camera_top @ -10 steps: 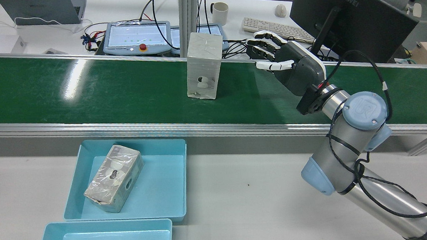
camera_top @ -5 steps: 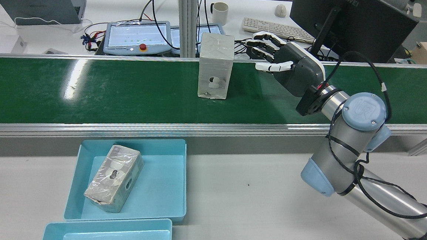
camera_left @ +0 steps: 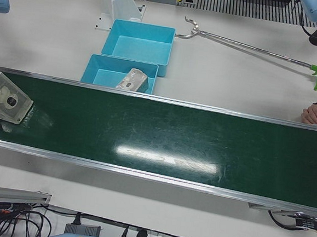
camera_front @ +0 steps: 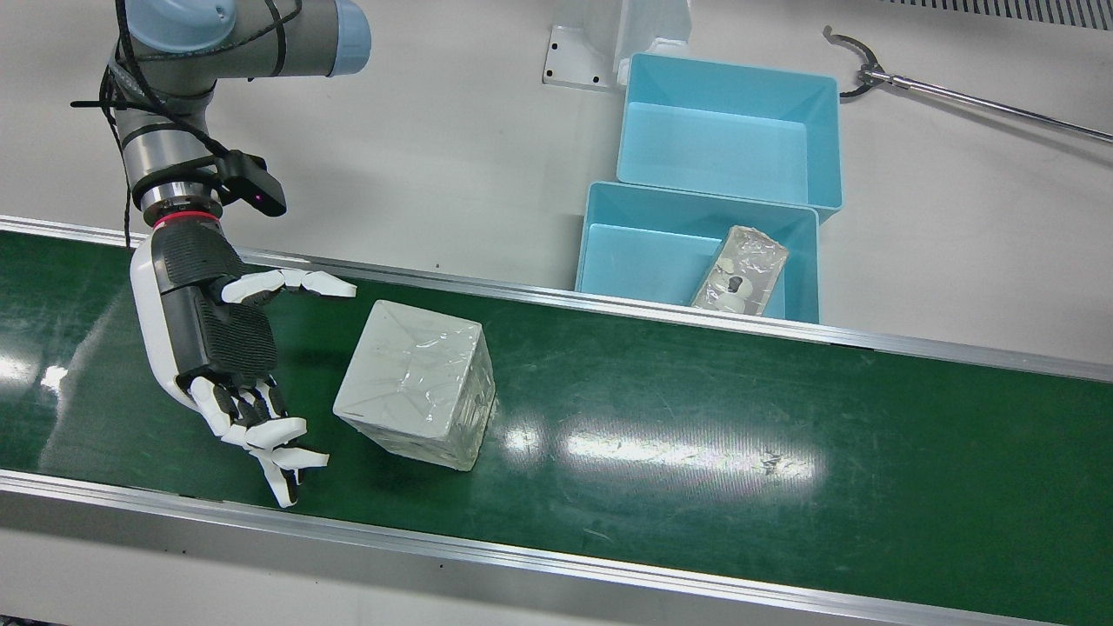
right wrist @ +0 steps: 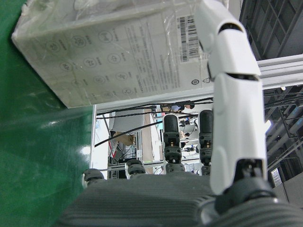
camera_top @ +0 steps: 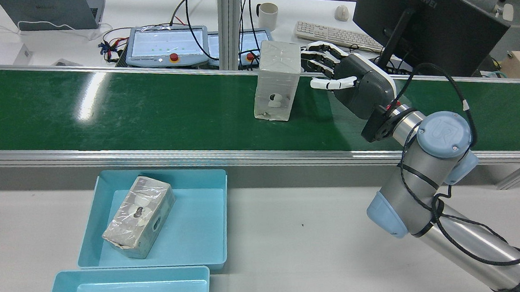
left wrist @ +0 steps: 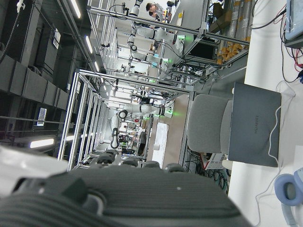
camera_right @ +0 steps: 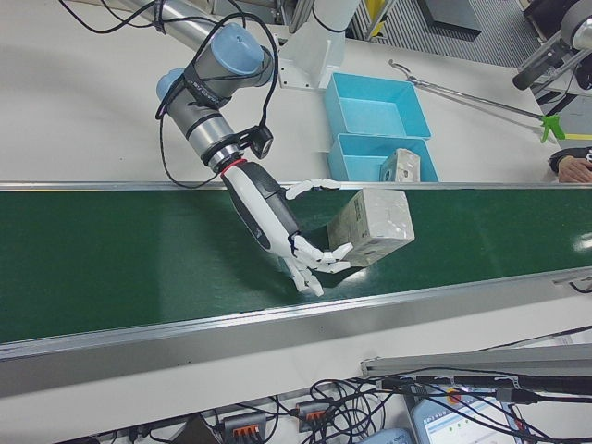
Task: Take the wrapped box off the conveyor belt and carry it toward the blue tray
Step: 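Close the right hand fingers around the wrapped white box, then lift the wrapped box off the belt with the right hand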
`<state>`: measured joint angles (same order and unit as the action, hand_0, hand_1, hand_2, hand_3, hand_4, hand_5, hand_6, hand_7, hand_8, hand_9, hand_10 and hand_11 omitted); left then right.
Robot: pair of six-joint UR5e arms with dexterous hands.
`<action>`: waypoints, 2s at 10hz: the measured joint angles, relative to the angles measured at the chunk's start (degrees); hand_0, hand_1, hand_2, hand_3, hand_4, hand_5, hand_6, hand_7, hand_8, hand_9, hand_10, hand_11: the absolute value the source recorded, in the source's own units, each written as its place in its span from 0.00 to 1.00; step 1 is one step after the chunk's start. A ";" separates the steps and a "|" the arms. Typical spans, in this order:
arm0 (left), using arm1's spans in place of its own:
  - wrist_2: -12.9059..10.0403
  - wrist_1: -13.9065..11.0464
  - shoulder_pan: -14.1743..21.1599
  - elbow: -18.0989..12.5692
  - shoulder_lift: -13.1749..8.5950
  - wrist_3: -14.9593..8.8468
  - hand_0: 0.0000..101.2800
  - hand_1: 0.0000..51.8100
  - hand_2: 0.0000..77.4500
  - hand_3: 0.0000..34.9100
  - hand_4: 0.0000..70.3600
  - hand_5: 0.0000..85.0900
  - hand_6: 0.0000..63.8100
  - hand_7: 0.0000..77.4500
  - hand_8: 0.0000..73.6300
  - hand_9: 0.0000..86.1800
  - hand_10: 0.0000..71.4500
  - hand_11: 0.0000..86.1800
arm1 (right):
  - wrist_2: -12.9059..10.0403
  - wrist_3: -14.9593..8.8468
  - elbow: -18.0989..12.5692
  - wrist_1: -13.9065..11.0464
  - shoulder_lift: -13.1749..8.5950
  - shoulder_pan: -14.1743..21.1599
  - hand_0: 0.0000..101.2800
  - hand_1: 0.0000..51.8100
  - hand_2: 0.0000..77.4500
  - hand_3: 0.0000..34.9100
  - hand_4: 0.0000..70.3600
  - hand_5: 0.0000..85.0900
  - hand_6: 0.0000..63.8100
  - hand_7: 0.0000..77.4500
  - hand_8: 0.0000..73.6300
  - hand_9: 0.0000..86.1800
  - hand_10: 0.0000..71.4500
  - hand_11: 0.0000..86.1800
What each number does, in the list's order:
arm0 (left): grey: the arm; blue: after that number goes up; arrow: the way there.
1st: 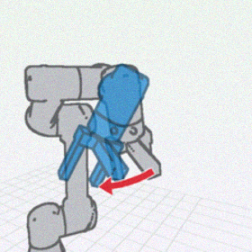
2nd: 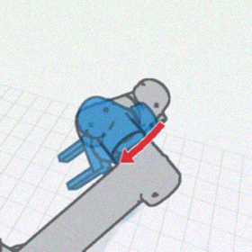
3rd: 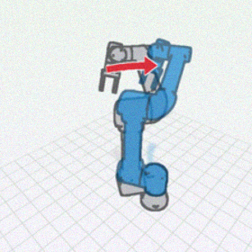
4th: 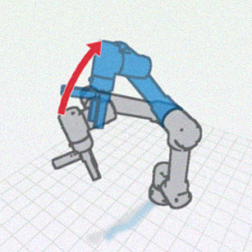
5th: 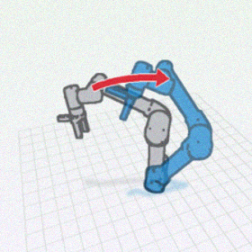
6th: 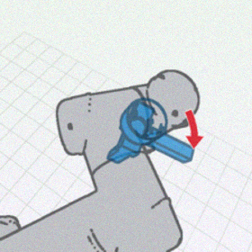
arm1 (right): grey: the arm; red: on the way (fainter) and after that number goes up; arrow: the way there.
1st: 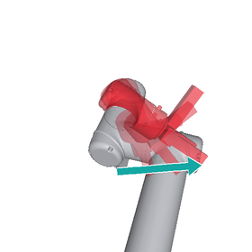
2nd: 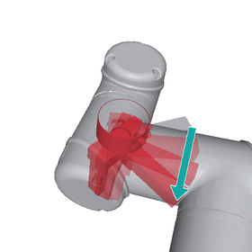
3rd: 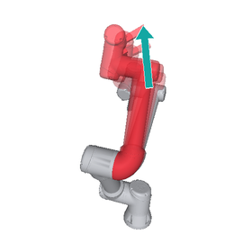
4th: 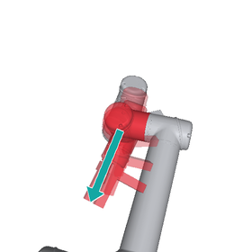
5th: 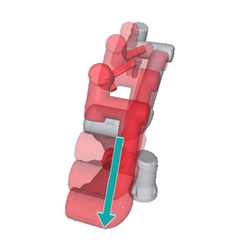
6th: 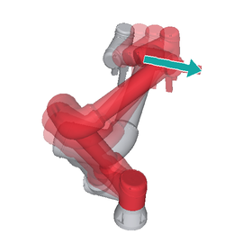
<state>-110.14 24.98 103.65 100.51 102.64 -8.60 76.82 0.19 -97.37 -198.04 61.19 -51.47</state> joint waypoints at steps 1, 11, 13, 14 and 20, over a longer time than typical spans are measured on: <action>0.00 0.00 0.00 0.00 0.00 0.00 0.00 0.00 0.01 0.00 0.00 0.01 0.00 0.01 0.00 0.00 0.01 0.00 | 0.22 -0.22 -0.01 -0.13 -0.01 -0.06 0.49 0.36 0.26 0.69 0.16 0.43 0.06 0.33 0.00 0.06 0.00 0.01; 0.00 0.00 0.00 0.00 0.00 0.00 0.00 0.00 0.01 0.00 0.00 0.01 0.01 0.00 0.00 0.00 0.01 0.00 | 0.51 -0.45 -0.09 -0.27 -0.19 -0.34 0.49 0.35 0.30 0.76 0.15 0.43 0.05 0.33 0.00 0.07 0.00 0.01; 0.00 0.00 0.00 0.00 0.00 0.00 0.00 0.00 0.01 0.00 0.00 0.01 0.01 0.00 0.00 0.00 0.00 0.00 | 0.46 -0.45 -0.10 -0.25 -0.19 -0.74 0.49 0.37 0.32 0.76 0.15 0.44 0.05 0.33 0.00 0.08 0.00 0.01; 0.00 0.00 0.00 0.00 0.00 0.00 0.00 0.00 0.01 0.00 0.00 0.01 0.01 0.01 0.00 0.00 0.00 0.00 | 0.45 -0.45 -0.09 -0.25 -0.19 -0.88 0.49 0.37 0.34 0.76 0.15 0.44 0.05 0.33 0.00 0.08 0.00 0.01; 0.00 0.00 0.00 0.00 0.00 0.00 0.00 0.00 0.01 0.00 0.00 0.01 0.01 0.00 0.00 0.00 0.01 0.00 | -0.10 -0.39 -0.26 -0.99 -0.54 -0.34 0.54 0.22 0.42 0.30 0.29 0.66 0.29 0.55 0.30 0.37 0.13 0.15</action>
<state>-110.14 24.98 103.65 100.50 102.64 -8.60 76.72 -0.20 -97.63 -199.03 60.65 -51.81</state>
